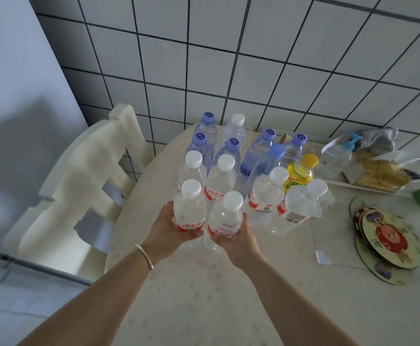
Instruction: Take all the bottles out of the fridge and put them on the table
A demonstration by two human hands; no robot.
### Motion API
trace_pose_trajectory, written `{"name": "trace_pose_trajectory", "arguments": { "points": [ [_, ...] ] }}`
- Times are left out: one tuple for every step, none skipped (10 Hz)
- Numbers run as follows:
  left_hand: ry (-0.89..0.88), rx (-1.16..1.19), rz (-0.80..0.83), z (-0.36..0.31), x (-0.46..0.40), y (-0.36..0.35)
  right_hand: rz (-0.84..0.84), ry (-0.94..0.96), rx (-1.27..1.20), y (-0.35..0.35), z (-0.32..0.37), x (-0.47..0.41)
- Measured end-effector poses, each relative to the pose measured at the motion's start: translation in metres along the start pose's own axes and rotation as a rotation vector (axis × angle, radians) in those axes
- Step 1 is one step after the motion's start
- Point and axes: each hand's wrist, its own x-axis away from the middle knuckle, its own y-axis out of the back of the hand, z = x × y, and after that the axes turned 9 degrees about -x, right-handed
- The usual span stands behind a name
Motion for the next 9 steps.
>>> {"name": "trace_pose_trajectory", "arguments": {
  "points": [
    [-0.006,-0.071,0.042,0.003,-0.005,0.000,0.010,0.015,0.022,0.001,0.001,0.003],
    [-0.028,-0.137,0.068,0.009,-0.008,0.000,0.016,0.011,0.039,0.002,0.001,0.002],
    [-0.071,-0.171,0.082,0.011,-0.006,0.001,0.013,0.007,0.036,0.001,0.002,0.004],
    [-0.092,-0.146,0.087,0.010,-0.001,0.003,0.022,0.005,0.030,0.000,0.003,0.006],
    [-0.098,-0.146,0.093,0.009,0.003,0.004,0.031,-0.003,0.008,-0.001,0.001,0.005],
    [-0.113,-0.137,0.062,0.005,0.008,0.003,0.025,-0.020,-0.004,0.000,0.003,0.009],
    [-0.180,-0.133,0.024,-0.005,0.018,0.005,-0.015,-0.052,-0.018,0.005,0.005,0.022],
    [-0.221,-0.128,-0.006,-0.009,0.026,0.007,-0.133,-0.068,-0.067,0.013,0.006,0.043],
    [-0.169,-0.124,-0.081,-0.009,0.038,0.008,-0.272,-0.026,-0.094,0.025,0.012,0.062]
  ]
}}
